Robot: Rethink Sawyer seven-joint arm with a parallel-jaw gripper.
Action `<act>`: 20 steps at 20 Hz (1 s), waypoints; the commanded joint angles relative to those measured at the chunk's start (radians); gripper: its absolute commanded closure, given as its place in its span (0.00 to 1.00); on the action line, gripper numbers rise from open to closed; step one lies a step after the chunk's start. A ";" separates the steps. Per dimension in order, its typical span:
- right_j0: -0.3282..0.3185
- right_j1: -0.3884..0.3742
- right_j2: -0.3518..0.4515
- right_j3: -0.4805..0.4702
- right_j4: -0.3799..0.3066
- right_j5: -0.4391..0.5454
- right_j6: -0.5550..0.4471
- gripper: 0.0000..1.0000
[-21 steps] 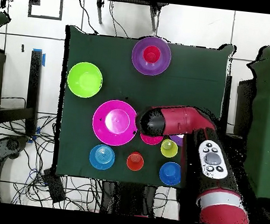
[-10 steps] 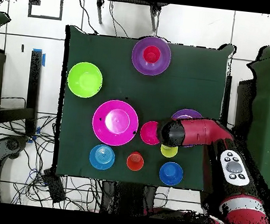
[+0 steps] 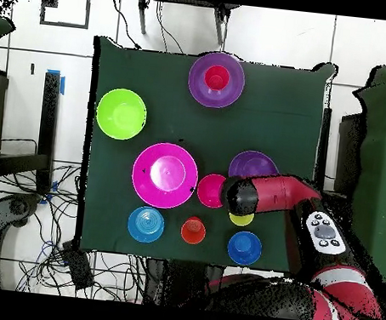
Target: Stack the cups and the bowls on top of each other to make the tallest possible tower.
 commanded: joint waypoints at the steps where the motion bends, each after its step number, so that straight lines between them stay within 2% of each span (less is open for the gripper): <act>1: 0.048 0.021 0.065 0.053 -0.053 -0.026 -0.066 0.00; 7: 0.050 -0.049 0.080 0.077 -0.020 0.047 -0.112 0.00; 11: 0.059 -0.061 0.079 0.072 -0.021 0.061 -0.117 0.00; 14: 0.070 -0.048 0.076 0.048 -0.038 0.047 -0.111 0.00; 17: 0.096 -0.040 0.063 0.003 -0.092 0.011 -0.119 0.00; 20: 0.086 -0.019 0.067 -0.032 -0.124 -0.009 -0.149 0.00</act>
